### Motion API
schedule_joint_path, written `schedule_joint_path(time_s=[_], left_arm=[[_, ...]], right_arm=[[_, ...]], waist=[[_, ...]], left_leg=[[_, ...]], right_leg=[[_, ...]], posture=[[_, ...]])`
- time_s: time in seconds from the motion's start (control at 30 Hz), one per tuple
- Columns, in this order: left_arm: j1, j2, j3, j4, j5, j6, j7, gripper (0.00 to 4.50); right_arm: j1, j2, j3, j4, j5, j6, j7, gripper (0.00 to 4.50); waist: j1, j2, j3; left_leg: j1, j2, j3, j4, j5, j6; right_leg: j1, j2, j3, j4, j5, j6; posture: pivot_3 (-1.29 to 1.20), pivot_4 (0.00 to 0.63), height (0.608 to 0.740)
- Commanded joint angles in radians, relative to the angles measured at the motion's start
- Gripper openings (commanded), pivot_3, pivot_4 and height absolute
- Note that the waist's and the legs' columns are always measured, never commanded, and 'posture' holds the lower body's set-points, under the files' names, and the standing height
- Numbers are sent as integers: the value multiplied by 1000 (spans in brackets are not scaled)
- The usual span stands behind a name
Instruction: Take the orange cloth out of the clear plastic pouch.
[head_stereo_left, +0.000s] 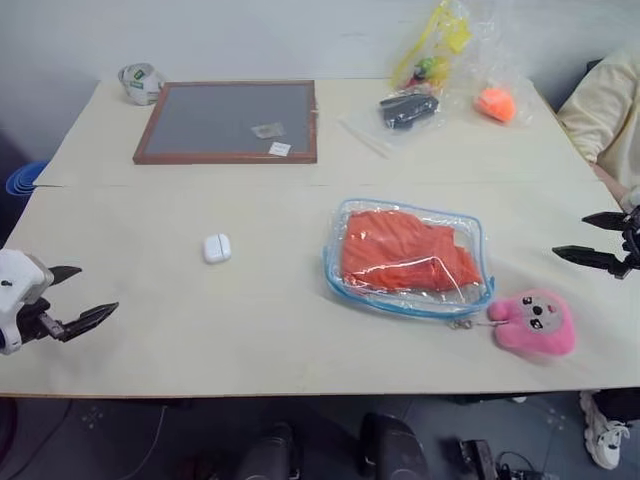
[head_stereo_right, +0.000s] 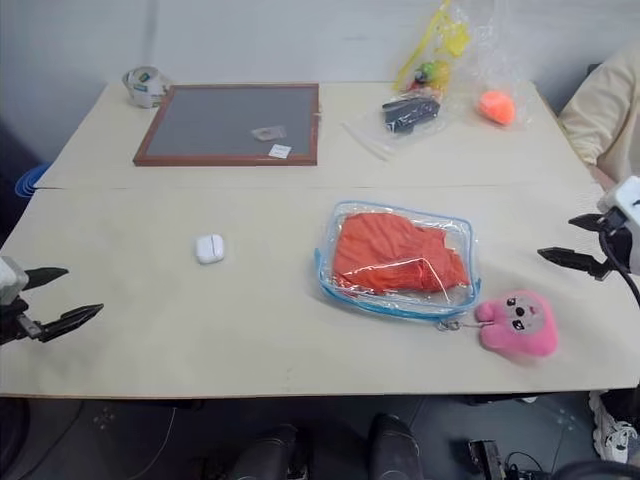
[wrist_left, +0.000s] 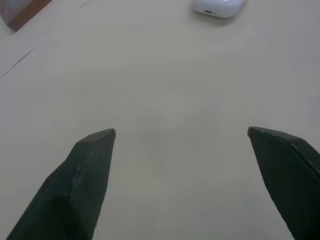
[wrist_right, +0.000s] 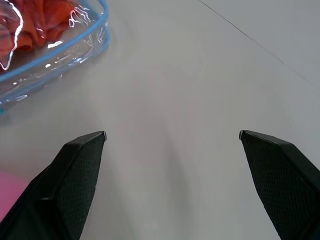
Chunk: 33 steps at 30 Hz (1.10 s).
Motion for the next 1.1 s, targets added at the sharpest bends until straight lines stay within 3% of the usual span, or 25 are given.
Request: schedule_joint_path(time_s=[0.03,0.43,0.8,0.97,1.03,1.1], left_arm=[[14,18,27,-6,15,-21,2,4468],[34,3,37,-37,-16,51,25,4468],[22,-35,52,-122,-104,169,41,4468],[7,-89,45,-290,-145,317,162,4468],[-23,-108,35,-376,-149,408,256,4468],[-152,-182,5,-474,-187,609,448,4468]], right_arm=[[-22,-14,-6,22,-8,-24,1,4476],[-33,6,-5,64,-32,-78,-62,4476],[-41,6,-30,72,-2,-50,-25,4476],[-53,31,-45,-33,55,-24,85,4476],[-48,50,-59,-121,98,23,129,4476],[-15,85,-79,-311,187,146,162,4476]], waist=[[0,0,0],[5,0,0],[3,0,0],[4,0,0],[5,0,0],[7,1,0]], left_leg=[[0,0,0,0,0,0],[0,1,1,1,0,0],[1,1,2,1,0,0],[0,1,1,1,0,0],[1,1,1,2,0,0],[0,2,0,2,0,0]], right_leg=[[0,0,0,0,0,0],[0,0,1,0,0,0],[0,1,2,0,0,-1],[0,1,2,1,0,-1],[0,1,3,1,1,-1],[0,1,4,1,1,-1]], posture=[[0,150,740],[0,150,740],[0,150,740],[0,150,740],[0,150,740],[0,150,740]])
